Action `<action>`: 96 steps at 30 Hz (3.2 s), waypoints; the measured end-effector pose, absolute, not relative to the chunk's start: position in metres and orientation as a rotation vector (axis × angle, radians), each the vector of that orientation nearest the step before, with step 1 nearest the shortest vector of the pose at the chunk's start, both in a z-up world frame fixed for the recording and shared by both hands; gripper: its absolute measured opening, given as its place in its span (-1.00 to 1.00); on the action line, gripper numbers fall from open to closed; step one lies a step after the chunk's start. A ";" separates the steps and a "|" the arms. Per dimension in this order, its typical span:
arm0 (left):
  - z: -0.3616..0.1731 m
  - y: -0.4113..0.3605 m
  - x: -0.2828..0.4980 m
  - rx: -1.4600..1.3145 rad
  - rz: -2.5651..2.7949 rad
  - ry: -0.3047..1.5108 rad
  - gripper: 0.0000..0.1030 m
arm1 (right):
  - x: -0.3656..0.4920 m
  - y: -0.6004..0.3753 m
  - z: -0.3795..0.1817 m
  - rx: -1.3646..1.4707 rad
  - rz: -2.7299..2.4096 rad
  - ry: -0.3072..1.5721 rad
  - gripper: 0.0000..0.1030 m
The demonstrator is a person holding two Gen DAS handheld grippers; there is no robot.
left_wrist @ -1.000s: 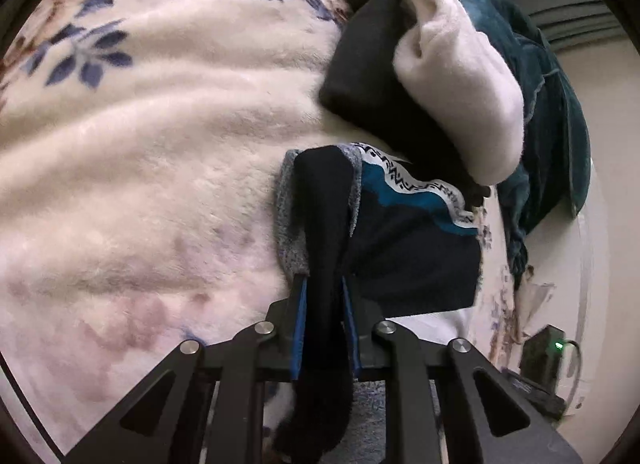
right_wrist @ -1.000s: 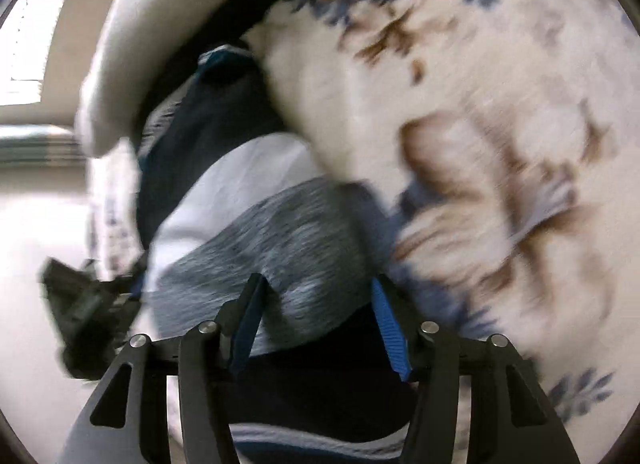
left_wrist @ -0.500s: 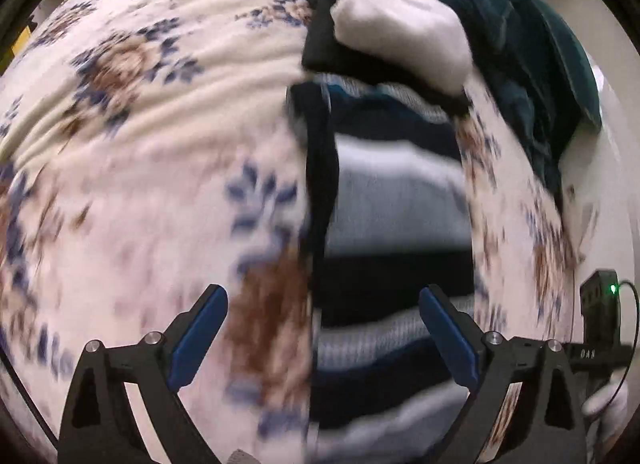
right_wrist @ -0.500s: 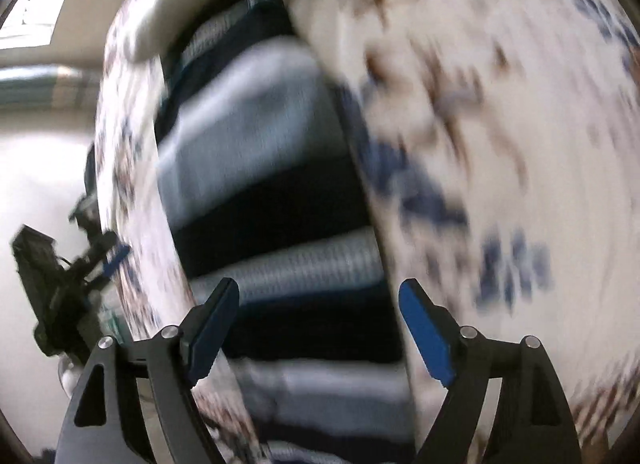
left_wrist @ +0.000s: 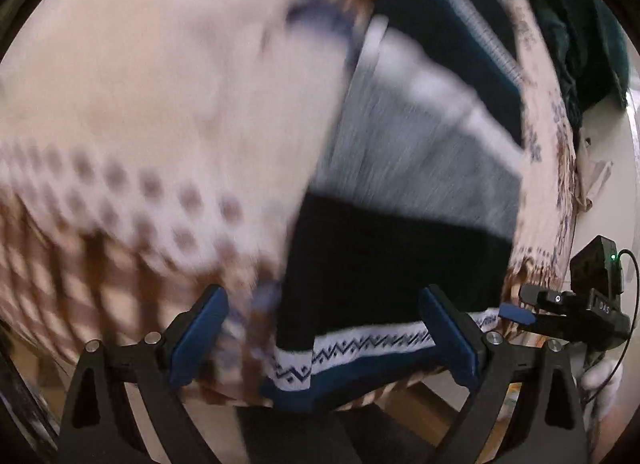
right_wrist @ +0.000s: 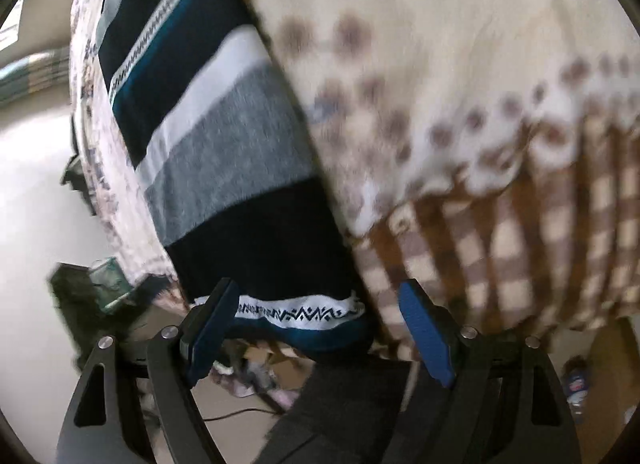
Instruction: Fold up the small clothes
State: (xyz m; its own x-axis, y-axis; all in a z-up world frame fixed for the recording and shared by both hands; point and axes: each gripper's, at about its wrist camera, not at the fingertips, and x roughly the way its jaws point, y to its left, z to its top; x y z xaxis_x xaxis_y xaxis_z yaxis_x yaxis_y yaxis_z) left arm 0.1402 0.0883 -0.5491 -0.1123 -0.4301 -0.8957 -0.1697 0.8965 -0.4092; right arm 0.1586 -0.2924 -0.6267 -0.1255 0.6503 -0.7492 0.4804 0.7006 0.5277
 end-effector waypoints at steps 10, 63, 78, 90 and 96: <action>-0.546 0.072 0.115 -0.500 -0.334 1.632 0.21 | 0.142 -0.271 -0.673 1.078 0.266 1.750 0.63; -0.516 0.092 0.553 -1.064 -0.464 1.290 0.35 | 0.601 -0.356 -0.574 1.163 0.330 1.211 0.15; -0.510 0.066 0.575 -0.496 -0.367 1.216 -0.87 | 0.609 -0.349 -0.583 0.777 0.200 1.313 -0.86; -0.492 0.096 0.505 -0.651 -0.437 1.275 0.13 | 0.586 -0.368 -0.550 0.708 0.138 1.327 -0.05; -0.496 0.066 0.430 -0.564 -0.436 1.283 0.08 | 0.494 -0.377 -0.565 0.719 0.147 1.423 -0.01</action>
State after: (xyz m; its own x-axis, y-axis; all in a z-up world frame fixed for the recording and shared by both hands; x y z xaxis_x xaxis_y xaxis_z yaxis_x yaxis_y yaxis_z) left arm 0.4299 0.0660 -0.4962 0.2349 -0.5969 -0.7672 -0.0058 0.7884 -0.6152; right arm 0.4939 -0.3773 -0.5649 0.1778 0.5027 -0.8460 0.3195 0.7837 0.5328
